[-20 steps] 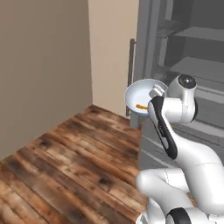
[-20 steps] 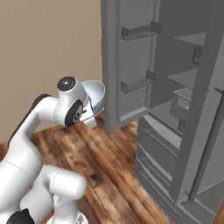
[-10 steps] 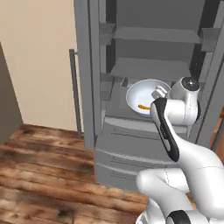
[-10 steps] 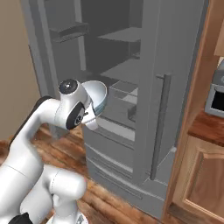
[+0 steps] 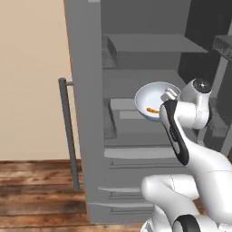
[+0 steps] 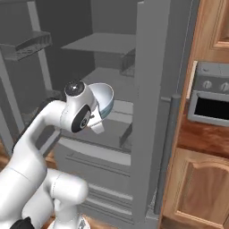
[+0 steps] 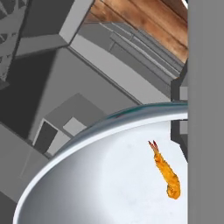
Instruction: Move the cup from next to the sink to the open cabinet. Then, move the bowl with the shrimp to the fridge to clear the area for faucet cleaning.
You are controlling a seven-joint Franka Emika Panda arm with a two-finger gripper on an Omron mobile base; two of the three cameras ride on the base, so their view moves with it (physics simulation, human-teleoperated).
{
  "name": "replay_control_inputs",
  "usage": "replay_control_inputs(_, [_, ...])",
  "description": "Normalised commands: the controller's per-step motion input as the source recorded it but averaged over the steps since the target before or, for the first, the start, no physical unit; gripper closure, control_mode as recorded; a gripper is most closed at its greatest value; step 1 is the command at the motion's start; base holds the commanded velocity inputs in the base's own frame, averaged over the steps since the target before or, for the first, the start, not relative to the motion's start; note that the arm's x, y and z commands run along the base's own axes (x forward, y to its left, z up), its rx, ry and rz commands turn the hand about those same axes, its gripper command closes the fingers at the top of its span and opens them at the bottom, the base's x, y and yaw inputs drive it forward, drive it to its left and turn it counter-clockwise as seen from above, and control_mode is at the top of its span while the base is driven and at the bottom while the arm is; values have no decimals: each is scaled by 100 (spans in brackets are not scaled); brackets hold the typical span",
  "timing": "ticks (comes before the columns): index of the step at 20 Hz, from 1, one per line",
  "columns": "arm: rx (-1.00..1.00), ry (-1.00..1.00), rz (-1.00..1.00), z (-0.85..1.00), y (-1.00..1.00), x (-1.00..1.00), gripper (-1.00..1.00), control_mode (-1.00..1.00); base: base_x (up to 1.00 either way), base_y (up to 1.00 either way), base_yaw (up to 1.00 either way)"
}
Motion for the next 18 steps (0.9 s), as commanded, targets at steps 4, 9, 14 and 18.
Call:
replay_control_inputs(4, [0,0,0,0,0,0,100,100,34,46,-18])
replay_control_inputs(9, [0,0,0,0,0,0,100,100,65,3,-8])
replay_control_inputs(14, [0,0,0,0,0,0,100,100,96,0,-2])
replay_control_inputs(18, [0,0,0,0,0,0,100,100,78,0,-2])
